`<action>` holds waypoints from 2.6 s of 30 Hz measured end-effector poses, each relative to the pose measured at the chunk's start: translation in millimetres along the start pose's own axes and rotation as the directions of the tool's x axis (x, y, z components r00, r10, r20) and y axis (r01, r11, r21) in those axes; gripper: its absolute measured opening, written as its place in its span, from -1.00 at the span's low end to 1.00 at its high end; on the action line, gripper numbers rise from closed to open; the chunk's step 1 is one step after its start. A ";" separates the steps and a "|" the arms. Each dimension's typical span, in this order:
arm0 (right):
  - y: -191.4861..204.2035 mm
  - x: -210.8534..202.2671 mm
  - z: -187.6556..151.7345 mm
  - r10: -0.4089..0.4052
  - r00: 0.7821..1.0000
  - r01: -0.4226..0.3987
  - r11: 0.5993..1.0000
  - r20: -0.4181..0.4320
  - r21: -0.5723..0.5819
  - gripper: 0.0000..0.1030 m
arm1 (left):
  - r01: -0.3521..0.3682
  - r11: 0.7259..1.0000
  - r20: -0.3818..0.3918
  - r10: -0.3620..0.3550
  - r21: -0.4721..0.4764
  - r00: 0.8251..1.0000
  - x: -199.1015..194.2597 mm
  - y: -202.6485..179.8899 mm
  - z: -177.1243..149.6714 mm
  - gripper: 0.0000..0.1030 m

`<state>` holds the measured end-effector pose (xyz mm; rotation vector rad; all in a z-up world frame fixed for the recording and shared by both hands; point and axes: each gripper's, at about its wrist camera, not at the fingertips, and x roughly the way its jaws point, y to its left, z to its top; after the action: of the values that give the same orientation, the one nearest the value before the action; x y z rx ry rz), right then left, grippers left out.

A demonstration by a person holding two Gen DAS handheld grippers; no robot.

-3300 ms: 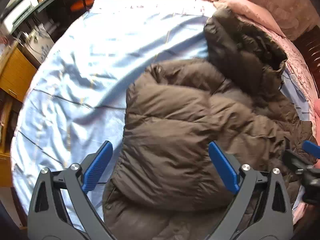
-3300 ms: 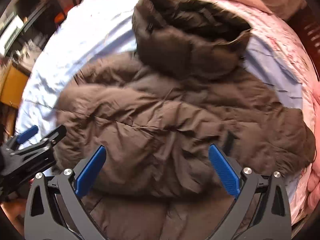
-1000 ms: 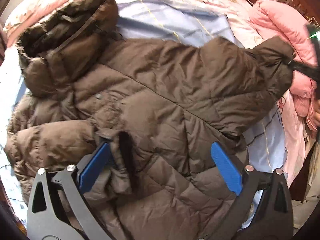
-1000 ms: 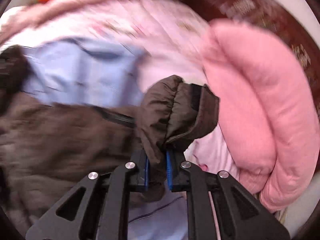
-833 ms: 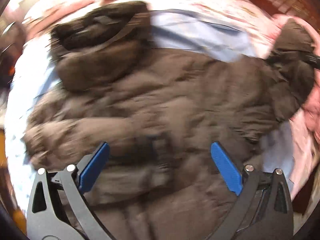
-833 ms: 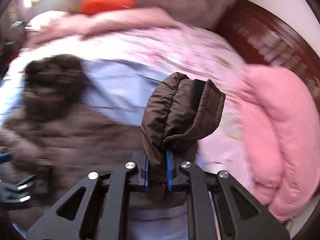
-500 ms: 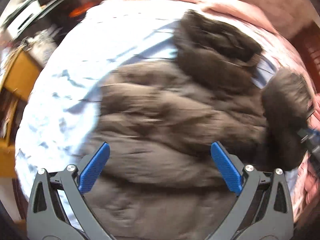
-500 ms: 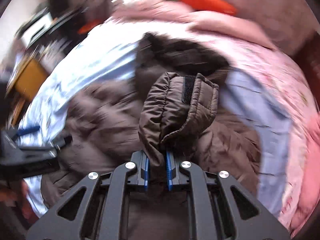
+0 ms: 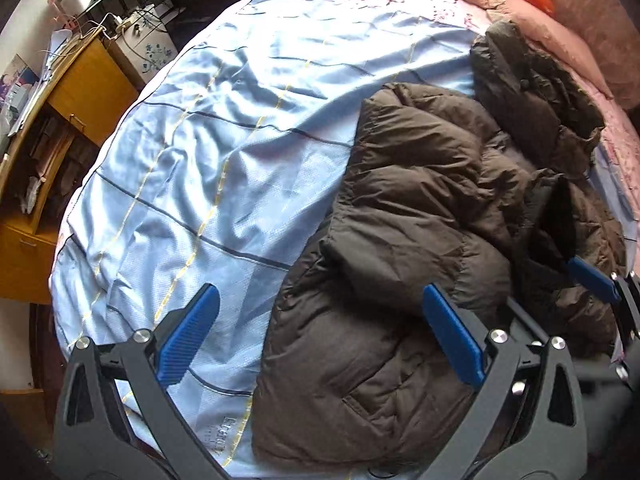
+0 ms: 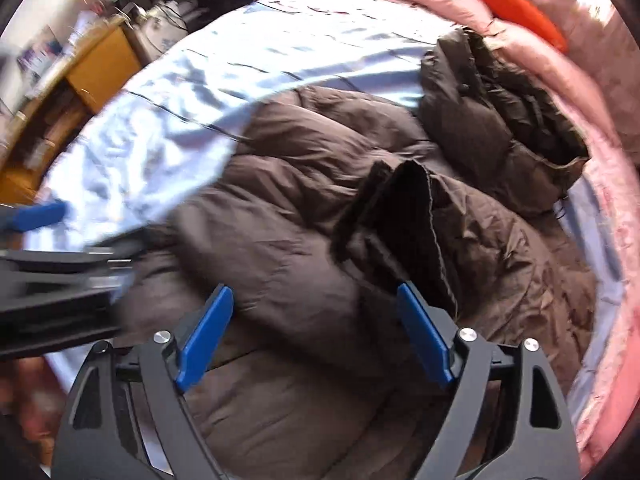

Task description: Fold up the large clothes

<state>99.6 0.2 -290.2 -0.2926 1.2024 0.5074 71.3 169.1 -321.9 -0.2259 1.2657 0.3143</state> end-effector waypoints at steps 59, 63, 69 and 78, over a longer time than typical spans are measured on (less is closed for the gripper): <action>-336.6 110.4 -60.2 -0.253 0.925 0.362 0.812 -0.282 0.458 0.97 | 0.230 0.882 -0.202 -0.157 0.411 0.967 132.6 -329.4 23.7 0.96; -319.8 73.8 -65.0 -0.243 0.935 0.344 0.801 -0.259 0.490 0.97 | 0.254 0.888 -0.206 -0.186 0.384 0.961 105.1 -312.6 28.5 0.96; -285.1 30.8 -78.5 -0.221 0.940 0.328 0.796 -0.260 0.509 0.97 | 0.232 0.907 -0.171 -0.181 0.352 0.968 57.8 -271.3 16.8 0.96; -267.0 48.9 -94.7 -0.148 0.933 0.303 0.812 -0.327 0.499 0.97 | 0.182 0.914 -0.231 -0.101 0.362 0.968 94.0 -235.8 -16.9 0.96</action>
<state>174.9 -261.8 -381.7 -0.0113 1.5046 -0.1072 164.6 -47.2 -418.2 -0.0151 1.4814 -0.0882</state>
